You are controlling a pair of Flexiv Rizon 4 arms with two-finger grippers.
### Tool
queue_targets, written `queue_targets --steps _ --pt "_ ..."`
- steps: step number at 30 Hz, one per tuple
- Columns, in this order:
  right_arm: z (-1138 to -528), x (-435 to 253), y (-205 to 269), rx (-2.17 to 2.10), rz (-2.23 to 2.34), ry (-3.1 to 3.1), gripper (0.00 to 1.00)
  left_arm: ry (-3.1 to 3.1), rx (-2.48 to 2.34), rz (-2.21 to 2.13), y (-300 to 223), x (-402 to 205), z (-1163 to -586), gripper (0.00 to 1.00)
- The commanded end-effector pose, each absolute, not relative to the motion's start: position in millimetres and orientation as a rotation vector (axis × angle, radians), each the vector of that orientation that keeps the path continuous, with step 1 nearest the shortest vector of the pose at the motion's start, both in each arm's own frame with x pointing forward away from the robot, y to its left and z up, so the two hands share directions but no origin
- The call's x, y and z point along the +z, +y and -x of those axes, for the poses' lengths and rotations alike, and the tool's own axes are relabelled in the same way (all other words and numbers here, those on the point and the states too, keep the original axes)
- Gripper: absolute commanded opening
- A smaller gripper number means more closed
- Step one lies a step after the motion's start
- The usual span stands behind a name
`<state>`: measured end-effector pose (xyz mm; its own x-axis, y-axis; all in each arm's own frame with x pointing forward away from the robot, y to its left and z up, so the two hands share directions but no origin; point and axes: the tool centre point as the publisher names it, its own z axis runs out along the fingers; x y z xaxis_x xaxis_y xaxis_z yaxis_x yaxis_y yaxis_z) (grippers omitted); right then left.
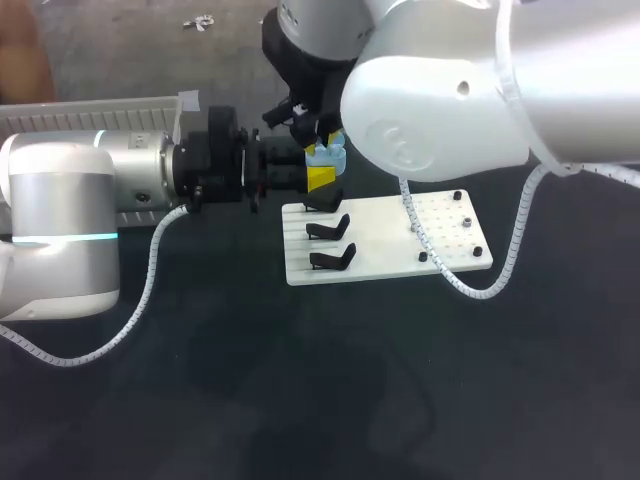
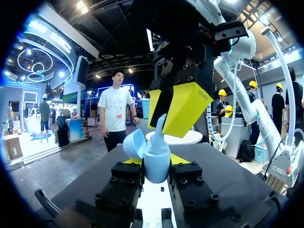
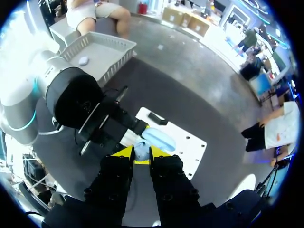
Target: Pick up each earbud case from the left stands, insert the matching earbuds, close the lid, and place the case in the box.
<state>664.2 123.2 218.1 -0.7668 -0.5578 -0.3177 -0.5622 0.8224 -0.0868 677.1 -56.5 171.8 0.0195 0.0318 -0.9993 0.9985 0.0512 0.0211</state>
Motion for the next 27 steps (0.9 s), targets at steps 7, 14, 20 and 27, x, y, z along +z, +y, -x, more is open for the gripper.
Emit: queue_targets --steps 7,14,20,27 --pt "-667.4 217.3 124.0 0.014 0.845 2.682 0.00 1.241 -1.133 -1.197 -57.3 171.6 -675.3 0.00" --pt "-667.8 215.7 123.4 0.011 0.844 2.687 0.00 1.241 -1.133 -1.197 -57.3 171.6 -675.3 0.00" --pt "-668.2 214.2 123.6 0.011 0.848 2.692 0.00 1.241 -1.133 -1.197 -57.3 171.6 -675.3 0.00" --pt "-669.7 212.9 124.8 0.010 0.852 2.694 0.00 1.241 -1.133 -1.197 -57.3 171.6 -675.3 0.00"
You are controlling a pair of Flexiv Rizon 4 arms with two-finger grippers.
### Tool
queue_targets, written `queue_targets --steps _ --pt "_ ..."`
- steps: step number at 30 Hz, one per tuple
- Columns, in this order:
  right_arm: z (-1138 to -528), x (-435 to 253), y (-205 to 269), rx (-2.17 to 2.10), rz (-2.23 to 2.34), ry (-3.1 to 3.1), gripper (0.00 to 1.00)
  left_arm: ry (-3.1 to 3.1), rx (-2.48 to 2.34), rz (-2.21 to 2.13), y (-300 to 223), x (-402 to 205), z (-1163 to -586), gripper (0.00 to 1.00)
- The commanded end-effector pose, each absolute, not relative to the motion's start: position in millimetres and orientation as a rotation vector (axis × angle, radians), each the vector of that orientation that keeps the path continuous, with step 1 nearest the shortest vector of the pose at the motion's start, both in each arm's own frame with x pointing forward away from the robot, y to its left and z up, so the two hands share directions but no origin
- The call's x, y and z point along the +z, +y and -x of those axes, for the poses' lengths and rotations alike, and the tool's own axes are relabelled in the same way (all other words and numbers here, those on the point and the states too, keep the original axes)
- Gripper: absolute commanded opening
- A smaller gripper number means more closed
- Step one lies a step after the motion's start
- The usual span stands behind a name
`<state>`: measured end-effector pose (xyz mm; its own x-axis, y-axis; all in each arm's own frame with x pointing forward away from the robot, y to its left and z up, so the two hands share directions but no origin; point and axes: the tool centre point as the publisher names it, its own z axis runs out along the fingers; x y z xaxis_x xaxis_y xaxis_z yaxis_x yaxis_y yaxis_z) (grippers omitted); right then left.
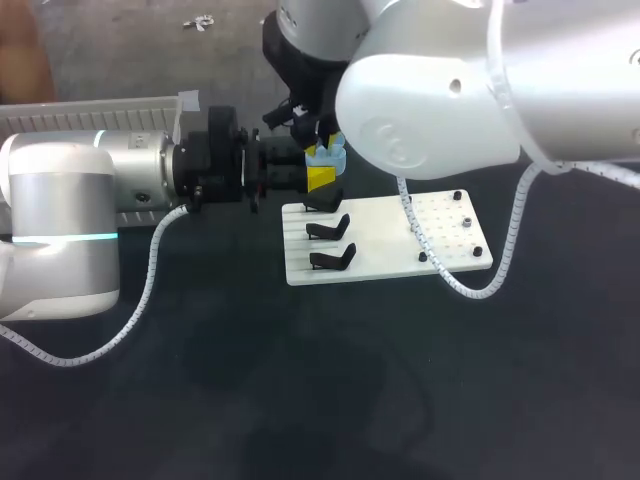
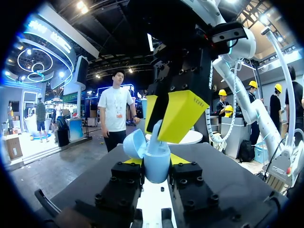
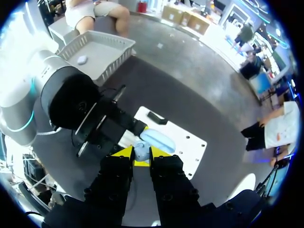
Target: Pick up each earbud case from the left stands, insert the matching earbuds, close the lid, and place the case in the box.
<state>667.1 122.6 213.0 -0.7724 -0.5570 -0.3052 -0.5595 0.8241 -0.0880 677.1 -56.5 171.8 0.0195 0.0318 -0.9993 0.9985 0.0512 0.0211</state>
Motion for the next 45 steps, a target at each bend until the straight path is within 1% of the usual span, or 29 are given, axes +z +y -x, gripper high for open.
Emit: queue_targets --steps 1,37,39,41,45 --pt "-669.8 212.8 125.0 0.009 0.852 2.695 0.00 1.241 -1.133 -1.197 -57.3 171.6 -675.3 0.00" --pt "-669.2 207.3 122.5 -0.028 0.867 2.720 0.00 1.241 -1.133 -1.197 -57.3 171.6 -675.3 0.00" --pt "-669.3 207.4 122.5 -0.027 0.869 2.720 0.07 1.241 -1.133 -1.197 -57.3 171.6 -675.3 0.00" --pt "-669.6 207.5 122.6 -0.027 0.869 2.719 0.10 1.241 -1.133 -1.197 -57.3 171.6 -675.3 0.00" --pt "-670.2 207.8 122.7 -0.023 0.869 2.718 0.20 1.241 -1.133 -1.197 -57.3 171.6 -675.3 0.00"
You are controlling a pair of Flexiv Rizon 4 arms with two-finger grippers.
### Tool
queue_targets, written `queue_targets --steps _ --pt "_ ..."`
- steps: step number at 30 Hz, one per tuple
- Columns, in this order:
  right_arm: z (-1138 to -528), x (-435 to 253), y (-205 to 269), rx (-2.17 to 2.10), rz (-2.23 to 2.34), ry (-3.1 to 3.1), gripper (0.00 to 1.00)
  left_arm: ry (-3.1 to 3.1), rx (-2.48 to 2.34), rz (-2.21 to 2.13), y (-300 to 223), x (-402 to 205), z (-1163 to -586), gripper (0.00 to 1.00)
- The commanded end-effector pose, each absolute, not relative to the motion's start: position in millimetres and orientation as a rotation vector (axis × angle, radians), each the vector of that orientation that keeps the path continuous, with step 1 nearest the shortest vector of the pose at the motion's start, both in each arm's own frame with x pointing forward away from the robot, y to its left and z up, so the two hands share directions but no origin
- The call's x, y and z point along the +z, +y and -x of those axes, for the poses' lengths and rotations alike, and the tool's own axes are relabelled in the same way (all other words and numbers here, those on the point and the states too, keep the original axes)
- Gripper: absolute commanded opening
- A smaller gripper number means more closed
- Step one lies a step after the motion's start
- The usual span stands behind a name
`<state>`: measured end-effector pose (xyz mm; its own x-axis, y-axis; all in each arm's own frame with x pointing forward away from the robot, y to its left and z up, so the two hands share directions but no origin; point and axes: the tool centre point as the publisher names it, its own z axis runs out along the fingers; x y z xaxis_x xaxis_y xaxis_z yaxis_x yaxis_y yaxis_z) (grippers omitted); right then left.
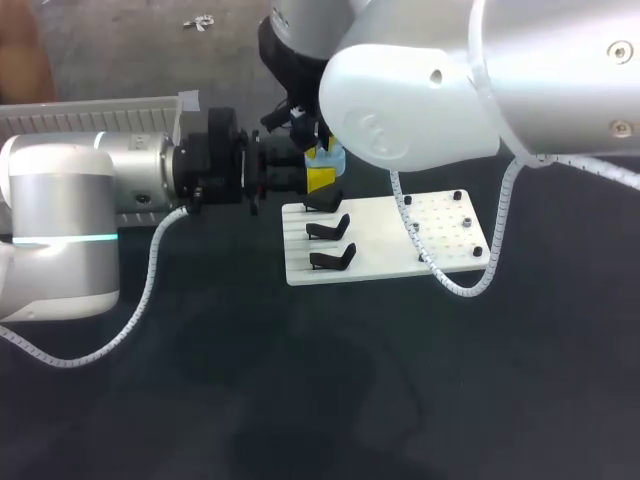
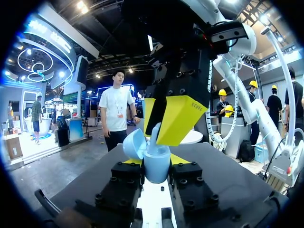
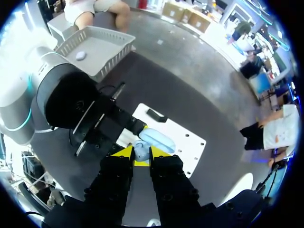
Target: Pick up each earbud case from the left stands, insert the matching earbuds, close the lid, and place the case in the box.
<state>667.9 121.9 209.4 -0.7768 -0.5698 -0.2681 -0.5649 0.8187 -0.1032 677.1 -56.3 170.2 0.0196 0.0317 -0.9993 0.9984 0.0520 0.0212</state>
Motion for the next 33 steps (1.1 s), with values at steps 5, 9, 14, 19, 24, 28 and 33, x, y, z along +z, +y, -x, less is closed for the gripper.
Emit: queue_targets --steps 5,9,14,19,24,28,33 --pt "-671 208 123 -0.019 0.870 2.717 0.26 1.241 -1.133 -1.197 -57 172 -675 0.00" --pt "-671 209 123 -0.017 0.871 2.716 0.28 1.241 -1.133 -1.197 -57 172 -675 0.00" --pt "-672 209 123 -0.016 0.873 2.715 0.29 1.241 -1.133 -1.197 -57 172 -675 0.00" --pt "-673 210 123 -0.019 0.874 2.715 0.31 1.241 -1.133 -1.197 -57 172 -675 0.00" --pt "-672 210 121 -0.023 0.870 2.718 0.31 1.241 -1.133 -1.197 -57 172 -675 0.00" --pt "-670 223 119 -0.012 0.848 2.691 0.32 1.241 -1.133 -1.197 -57 172 -675 0.00" --pt "-687 244 115 -0.006 0.782 2.628 0.35 1.241 -1.133 -1.197 -57 172 -675 0.00"
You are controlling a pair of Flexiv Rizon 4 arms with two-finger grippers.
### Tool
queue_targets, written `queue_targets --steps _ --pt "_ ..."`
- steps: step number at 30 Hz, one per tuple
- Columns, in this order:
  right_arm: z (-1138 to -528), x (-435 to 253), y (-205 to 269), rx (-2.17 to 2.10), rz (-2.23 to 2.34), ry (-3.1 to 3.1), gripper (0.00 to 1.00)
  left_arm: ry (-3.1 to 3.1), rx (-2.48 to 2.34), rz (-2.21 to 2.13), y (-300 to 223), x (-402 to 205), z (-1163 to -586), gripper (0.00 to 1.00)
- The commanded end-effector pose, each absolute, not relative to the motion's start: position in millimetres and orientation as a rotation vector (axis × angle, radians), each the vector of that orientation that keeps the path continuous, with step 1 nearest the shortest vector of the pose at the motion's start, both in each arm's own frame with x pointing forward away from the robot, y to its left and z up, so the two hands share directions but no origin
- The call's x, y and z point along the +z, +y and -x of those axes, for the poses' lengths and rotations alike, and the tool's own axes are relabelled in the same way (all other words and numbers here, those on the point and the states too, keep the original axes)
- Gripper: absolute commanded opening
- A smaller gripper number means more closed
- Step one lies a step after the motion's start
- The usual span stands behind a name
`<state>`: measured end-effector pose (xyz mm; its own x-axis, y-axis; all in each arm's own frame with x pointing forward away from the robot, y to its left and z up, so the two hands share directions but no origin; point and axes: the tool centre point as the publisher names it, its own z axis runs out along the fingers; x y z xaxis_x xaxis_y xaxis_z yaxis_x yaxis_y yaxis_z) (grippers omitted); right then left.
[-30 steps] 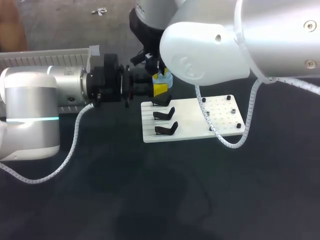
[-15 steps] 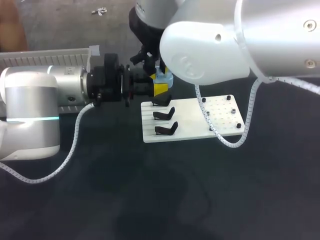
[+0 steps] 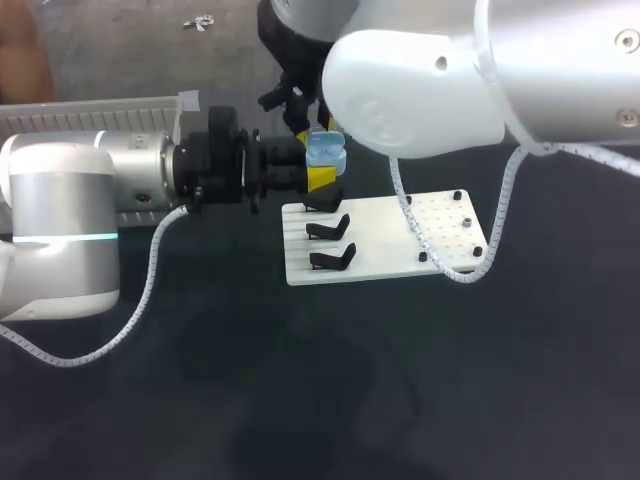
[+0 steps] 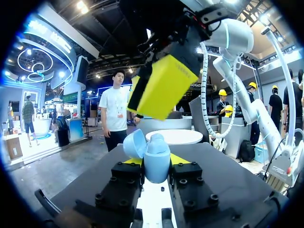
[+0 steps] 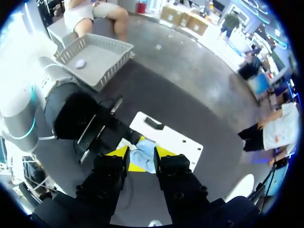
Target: Pick up each earbud case from the left stands, insert the matching earbuds, close the lid, and place the case in the box.
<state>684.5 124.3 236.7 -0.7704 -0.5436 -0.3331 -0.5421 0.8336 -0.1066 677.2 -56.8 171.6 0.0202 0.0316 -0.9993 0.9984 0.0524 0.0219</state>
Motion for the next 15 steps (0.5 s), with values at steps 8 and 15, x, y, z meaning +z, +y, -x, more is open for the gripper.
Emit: queue_targets --steps 8,15 --pt "-730 228 109 0.014 0.679 2.638 0.35 1.241 -1.133 -1.197 -57 172 -675 0.00" --pt "-734 209 105 -0.001 0.655 2.696 0.36 1.241 -1.133 -1.197 -57 172 -675 0.00"
